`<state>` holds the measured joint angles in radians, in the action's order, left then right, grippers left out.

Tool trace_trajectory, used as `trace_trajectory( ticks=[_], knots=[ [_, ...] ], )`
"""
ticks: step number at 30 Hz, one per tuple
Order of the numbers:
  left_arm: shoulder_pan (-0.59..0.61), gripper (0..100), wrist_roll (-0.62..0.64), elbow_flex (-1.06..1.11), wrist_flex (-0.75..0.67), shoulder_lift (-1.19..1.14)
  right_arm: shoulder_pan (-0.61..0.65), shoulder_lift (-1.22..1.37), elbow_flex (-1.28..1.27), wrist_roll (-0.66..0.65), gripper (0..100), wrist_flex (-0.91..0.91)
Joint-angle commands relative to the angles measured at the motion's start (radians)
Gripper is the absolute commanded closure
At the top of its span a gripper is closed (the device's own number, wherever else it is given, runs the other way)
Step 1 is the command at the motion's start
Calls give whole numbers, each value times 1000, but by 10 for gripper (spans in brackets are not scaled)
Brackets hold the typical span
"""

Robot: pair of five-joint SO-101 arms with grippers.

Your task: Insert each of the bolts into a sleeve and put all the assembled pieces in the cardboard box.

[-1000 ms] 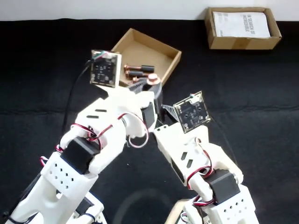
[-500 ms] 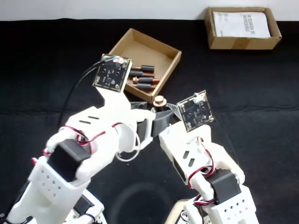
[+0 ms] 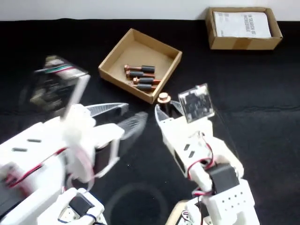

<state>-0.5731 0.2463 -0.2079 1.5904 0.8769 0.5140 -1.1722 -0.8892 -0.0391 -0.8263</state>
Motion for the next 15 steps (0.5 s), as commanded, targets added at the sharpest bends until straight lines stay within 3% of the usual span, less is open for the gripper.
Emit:
trace_trajectory(
  ticks=[1, 4, 7, 15],
  knots=[
    [12, 986, -6, -150, 48, 8, -38, 94, 163, -49, 991, 33],
    [45, 989, -6, -219, 143, 10, -39, 219, 292, -103, 991, 35],
    [171, 992, -5, -185, 166, 67, -39, 369, 423, -150, 991, 35],
    [512, 992, -6, 289, 158, 406, -36, 845, 753, -265, 991, 36]
  ],
)
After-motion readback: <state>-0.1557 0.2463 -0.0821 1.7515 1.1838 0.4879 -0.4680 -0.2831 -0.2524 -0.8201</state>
